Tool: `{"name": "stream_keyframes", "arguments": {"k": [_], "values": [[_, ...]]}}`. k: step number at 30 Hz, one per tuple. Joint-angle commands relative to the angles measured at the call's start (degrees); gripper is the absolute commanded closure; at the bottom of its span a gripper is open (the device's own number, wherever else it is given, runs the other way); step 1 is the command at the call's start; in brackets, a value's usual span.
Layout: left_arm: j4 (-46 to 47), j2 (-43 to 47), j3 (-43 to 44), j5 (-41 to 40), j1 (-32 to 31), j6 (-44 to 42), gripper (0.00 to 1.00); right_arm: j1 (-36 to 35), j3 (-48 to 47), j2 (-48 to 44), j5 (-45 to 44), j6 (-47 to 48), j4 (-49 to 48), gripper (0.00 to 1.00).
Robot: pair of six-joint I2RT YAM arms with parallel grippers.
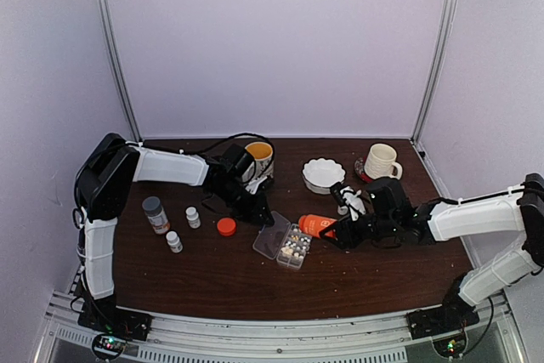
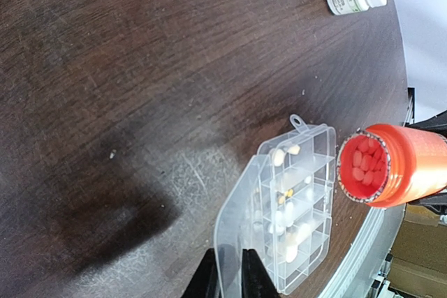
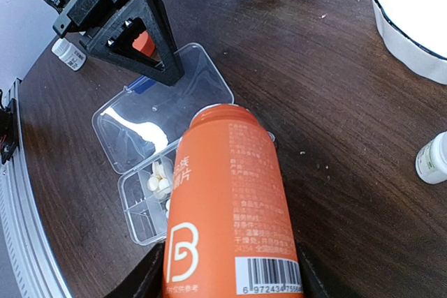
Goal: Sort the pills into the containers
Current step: Pour the pill into the compartment of the pill container.
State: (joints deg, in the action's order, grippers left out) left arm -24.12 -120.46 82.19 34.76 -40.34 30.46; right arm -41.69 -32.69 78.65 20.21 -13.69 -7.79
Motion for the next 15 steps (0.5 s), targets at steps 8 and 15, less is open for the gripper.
{"name": "stream_keyframes", "arguments": {"k": [8,15], "values": [[0.1,0.6,1.5,0.5,-0.3,-0.9,0.87,0.3,0.2,-1.0,-1.0,-1.2,-3.1,1.0],[0.1,0.8,1.4,0.5,-0.4,-0.9,0.87,0.3,-2.0,0.3,-0.6,-0.7,0.8,1.0]]}}
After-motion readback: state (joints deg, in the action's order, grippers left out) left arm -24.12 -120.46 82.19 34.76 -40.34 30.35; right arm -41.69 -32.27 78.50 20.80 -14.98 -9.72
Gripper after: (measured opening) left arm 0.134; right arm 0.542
